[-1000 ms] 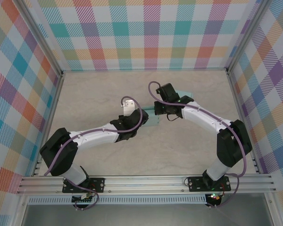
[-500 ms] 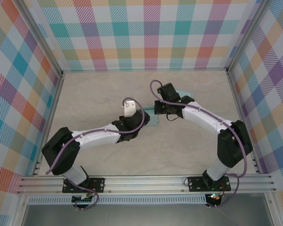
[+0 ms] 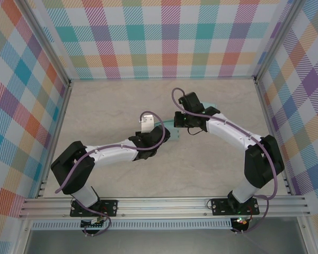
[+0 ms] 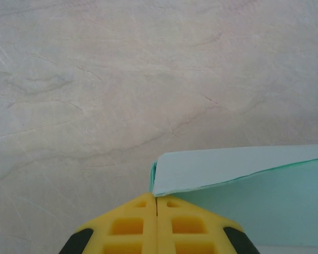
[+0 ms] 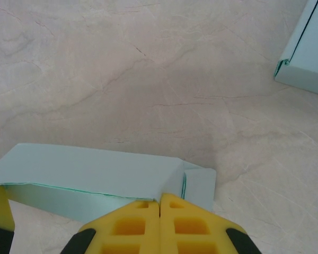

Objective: Fold the paper box

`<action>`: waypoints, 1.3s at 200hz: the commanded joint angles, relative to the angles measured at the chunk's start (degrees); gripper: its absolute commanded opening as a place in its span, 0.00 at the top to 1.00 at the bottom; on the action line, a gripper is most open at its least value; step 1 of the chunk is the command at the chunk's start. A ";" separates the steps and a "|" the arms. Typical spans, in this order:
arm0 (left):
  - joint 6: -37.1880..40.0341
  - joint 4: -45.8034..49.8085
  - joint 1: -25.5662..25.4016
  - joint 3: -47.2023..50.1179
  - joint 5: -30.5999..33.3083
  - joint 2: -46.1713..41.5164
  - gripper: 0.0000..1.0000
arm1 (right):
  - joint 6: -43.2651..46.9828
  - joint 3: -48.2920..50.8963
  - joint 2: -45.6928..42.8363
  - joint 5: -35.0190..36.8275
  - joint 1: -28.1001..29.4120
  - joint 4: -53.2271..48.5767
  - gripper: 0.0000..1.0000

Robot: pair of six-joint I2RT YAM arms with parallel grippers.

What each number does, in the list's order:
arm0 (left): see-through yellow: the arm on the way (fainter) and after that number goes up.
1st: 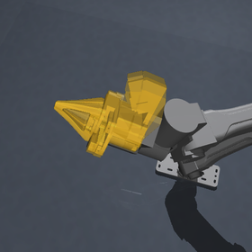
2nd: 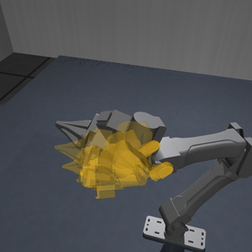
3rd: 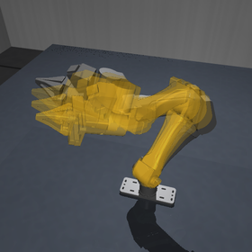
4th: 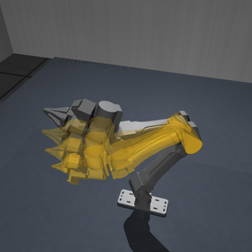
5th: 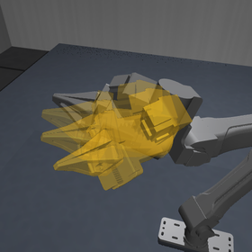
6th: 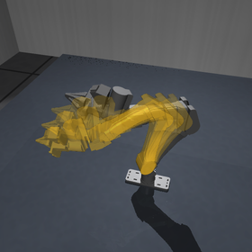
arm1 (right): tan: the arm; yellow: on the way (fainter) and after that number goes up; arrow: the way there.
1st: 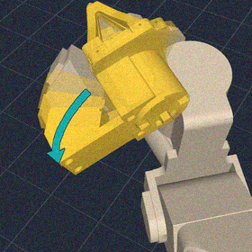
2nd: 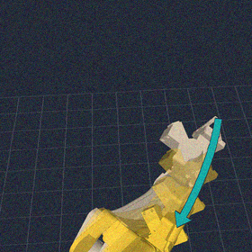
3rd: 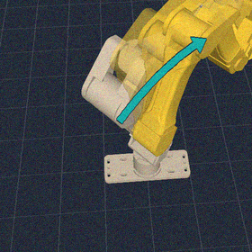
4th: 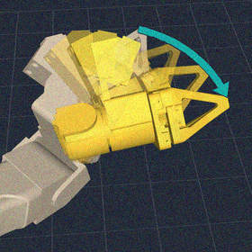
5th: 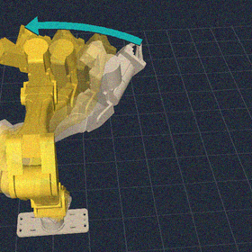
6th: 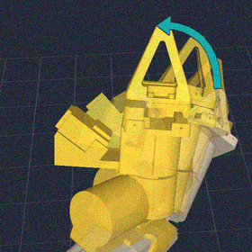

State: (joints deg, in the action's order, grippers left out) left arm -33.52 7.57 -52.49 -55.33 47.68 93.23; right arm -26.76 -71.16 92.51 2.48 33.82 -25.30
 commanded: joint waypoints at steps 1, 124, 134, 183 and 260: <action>-1.07 3.32 -2.09 0.17 -7.45 1.99 1.00 | 0.54 0.82 -1.73 -5.32 1.05 5.08 1.00; -0.95 0.28 -2.13 5.31 -8.09 -7.31 0.72 | 6.04 18.03 -2.43 7.27 2.73 18.08 1.00; -0.78 -0.13 -2.09 6.28 -8.88 -9.20 0.59 | 5.94 17.98 -2.26 7.38 2.73 18.08 1.00; -1.64 2.26 -2.00 7.40 -11.46 -19.25 0.28 | 7.69 17.24 -1.81 7.22 3.06 18.22 1.00; -9.43 4.89 9.80 6.95 -17.77 -26.45 0.00 | 11.47 16.70 -3.45 8.44 4.79 16.94 1.00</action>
State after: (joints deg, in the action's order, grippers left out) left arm -39.22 11.42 -46.68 -48.14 33.78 66.54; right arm -16.99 -54.48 88.58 10.66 37.60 -4.12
